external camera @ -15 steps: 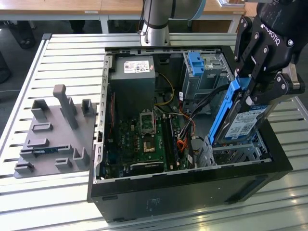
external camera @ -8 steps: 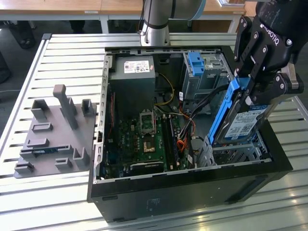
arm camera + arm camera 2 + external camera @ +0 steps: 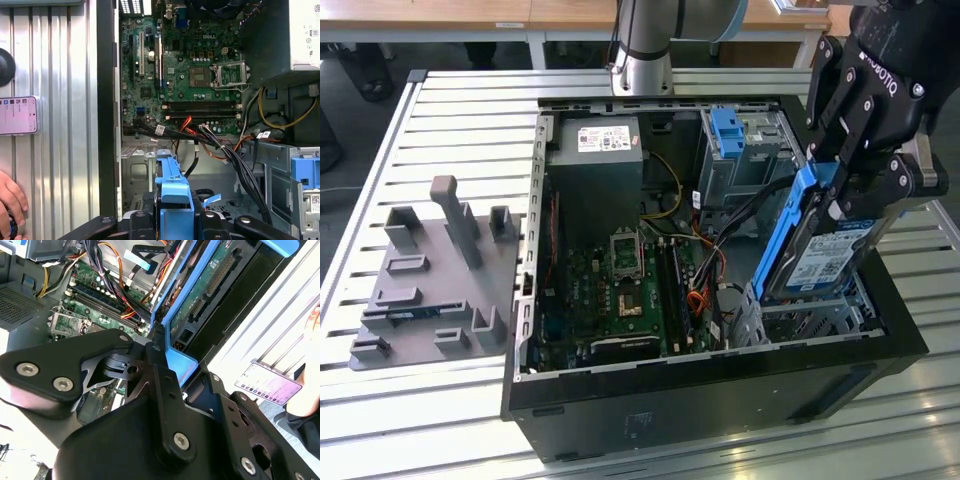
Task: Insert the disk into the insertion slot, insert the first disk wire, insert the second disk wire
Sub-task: 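Insert the disk into the insertion slot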
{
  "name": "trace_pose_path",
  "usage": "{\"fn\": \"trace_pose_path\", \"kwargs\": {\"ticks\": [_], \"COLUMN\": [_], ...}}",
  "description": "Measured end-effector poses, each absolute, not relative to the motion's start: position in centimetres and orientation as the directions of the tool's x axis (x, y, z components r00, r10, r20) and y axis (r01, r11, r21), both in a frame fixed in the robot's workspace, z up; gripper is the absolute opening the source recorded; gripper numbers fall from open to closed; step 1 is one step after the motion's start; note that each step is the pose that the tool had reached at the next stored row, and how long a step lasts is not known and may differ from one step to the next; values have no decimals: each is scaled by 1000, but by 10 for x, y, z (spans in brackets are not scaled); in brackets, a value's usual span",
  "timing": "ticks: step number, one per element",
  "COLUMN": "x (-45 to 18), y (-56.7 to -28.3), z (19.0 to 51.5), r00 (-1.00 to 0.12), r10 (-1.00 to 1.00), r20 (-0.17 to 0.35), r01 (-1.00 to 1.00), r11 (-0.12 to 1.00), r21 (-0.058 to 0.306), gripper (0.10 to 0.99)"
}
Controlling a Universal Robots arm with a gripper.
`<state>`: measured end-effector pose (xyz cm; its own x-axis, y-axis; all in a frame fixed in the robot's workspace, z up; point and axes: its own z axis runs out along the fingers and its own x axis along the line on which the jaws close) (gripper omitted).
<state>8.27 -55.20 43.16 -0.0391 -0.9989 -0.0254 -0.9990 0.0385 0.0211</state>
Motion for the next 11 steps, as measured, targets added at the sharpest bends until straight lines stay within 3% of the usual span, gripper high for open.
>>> {"fn": "trace_pose_path", "kwargs": {"ticks": [11], "x": [83], "y": [-552], "z": [422], "r00": [-39], "r10": [-999], "r20": [-25], "r01": [-999], "r11": [38], "r21": [31], "gripper": [365]}}
